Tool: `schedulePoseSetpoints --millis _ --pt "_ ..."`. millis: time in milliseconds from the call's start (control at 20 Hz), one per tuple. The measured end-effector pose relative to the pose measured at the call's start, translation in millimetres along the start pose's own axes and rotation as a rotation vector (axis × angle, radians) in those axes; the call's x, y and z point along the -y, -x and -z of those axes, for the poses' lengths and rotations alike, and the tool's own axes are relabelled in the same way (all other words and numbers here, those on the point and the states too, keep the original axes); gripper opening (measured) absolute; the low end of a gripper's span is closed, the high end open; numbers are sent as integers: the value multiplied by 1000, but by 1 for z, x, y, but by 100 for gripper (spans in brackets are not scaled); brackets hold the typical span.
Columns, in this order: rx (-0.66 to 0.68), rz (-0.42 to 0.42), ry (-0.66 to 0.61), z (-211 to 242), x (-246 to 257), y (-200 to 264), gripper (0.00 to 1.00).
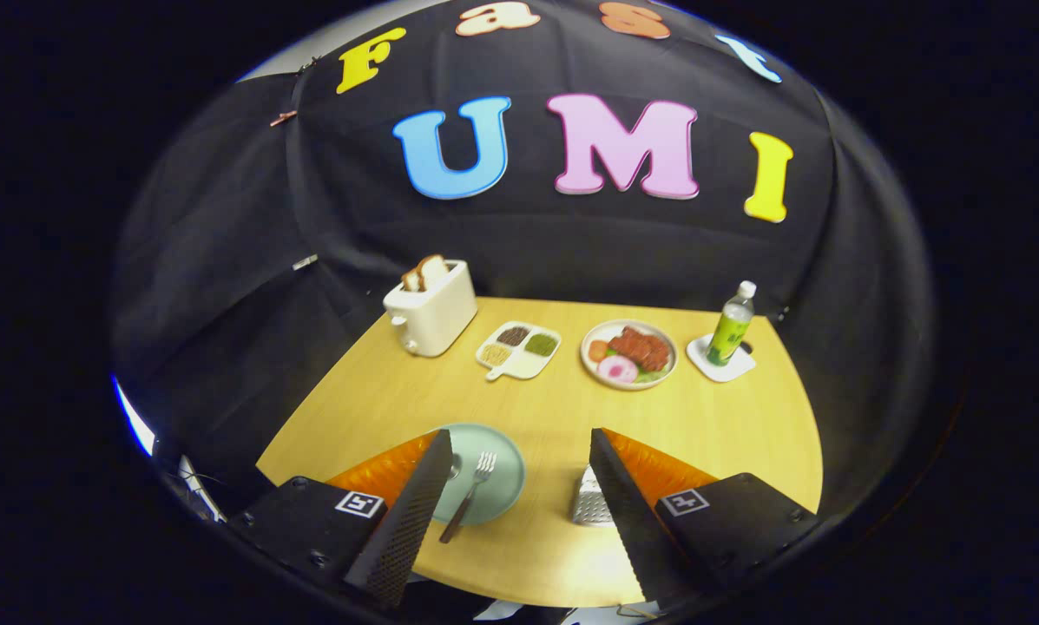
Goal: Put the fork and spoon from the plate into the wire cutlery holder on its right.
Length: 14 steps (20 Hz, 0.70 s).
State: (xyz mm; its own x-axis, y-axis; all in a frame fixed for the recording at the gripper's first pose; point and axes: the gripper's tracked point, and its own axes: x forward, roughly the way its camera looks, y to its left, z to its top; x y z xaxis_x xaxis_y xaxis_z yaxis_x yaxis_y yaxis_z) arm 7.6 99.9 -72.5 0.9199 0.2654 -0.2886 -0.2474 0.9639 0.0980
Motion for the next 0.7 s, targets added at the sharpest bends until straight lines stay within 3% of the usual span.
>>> schedulePoseSetpoints --millis 300,700 --pt "-314 -62 8 101 -43 -64 100" --pt "-505 25 42 174 -53 -142 99"
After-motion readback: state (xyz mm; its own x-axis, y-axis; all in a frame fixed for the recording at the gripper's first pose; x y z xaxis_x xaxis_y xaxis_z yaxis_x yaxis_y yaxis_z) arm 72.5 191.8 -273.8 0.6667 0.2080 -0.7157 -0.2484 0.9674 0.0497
